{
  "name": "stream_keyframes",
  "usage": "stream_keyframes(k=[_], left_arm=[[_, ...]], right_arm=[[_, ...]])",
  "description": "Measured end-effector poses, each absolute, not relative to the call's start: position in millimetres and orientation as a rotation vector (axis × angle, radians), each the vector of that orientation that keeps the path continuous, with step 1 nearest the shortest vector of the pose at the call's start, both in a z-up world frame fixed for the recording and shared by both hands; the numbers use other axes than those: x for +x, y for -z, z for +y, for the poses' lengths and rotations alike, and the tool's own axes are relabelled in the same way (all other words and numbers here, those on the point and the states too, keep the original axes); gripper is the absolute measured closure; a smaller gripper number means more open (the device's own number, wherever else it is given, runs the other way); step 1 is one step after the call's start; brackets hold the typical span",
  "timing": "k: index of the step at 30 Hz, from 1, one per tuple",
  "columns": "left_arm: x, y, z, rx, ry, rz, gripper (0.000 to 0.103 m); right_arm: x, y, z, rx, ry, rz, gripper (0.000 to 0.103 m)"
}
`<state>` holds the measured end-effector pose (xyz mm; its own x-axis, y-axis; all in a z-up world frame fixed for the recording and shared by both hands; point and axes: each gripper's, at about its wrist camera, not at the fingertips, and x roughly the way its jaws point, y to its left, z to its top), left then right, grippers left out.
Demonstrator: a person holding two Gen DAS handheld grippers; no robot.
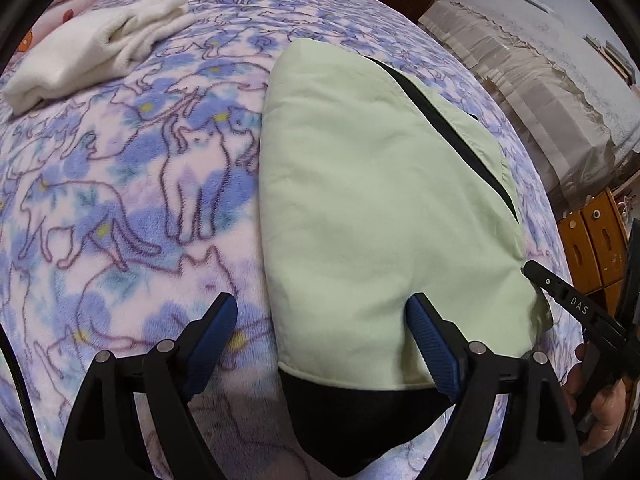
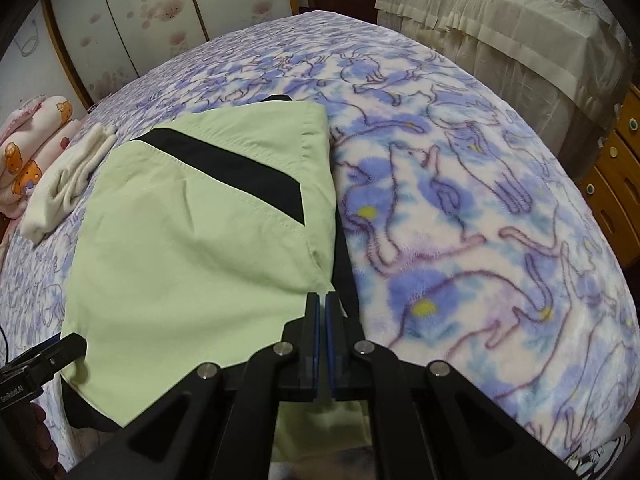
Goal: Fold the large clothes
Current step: 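Press the folded green bundle flat with both grippers and straighten its edges, then grasp the green bundle's end with both grippers and lift it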
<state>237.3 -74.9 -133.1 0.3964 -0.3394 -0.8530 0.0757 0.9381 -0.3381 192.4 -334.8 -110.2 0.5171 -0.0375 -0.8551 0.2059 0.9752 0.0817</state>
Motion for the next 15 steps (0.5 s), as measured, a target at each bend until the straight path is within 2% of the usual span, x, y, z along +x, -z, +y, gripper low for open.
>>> stream_keyframes(k=[11, 14, 15], left_arm=[[226.4, 112.1, -63.8, -0.242, 0.222, 1.142, 0.018], [216.4, 95.9, -58.4, -0.233, 0.22, 1.125, 0.017], [211.8, 90.0, -56.6, -0.231, 0.22, 1.121, 0.017]], right_arm=[[176.7, 88.2, -326.8, 0.205, 0.138, 1.041, 0.1], [164.5, 73.3, -320.9, 0.199, 0.128, 1.034, 0.089], [159.5, 68.2, -318.8, 0.198, 0.124, 1.032, 0.079]])
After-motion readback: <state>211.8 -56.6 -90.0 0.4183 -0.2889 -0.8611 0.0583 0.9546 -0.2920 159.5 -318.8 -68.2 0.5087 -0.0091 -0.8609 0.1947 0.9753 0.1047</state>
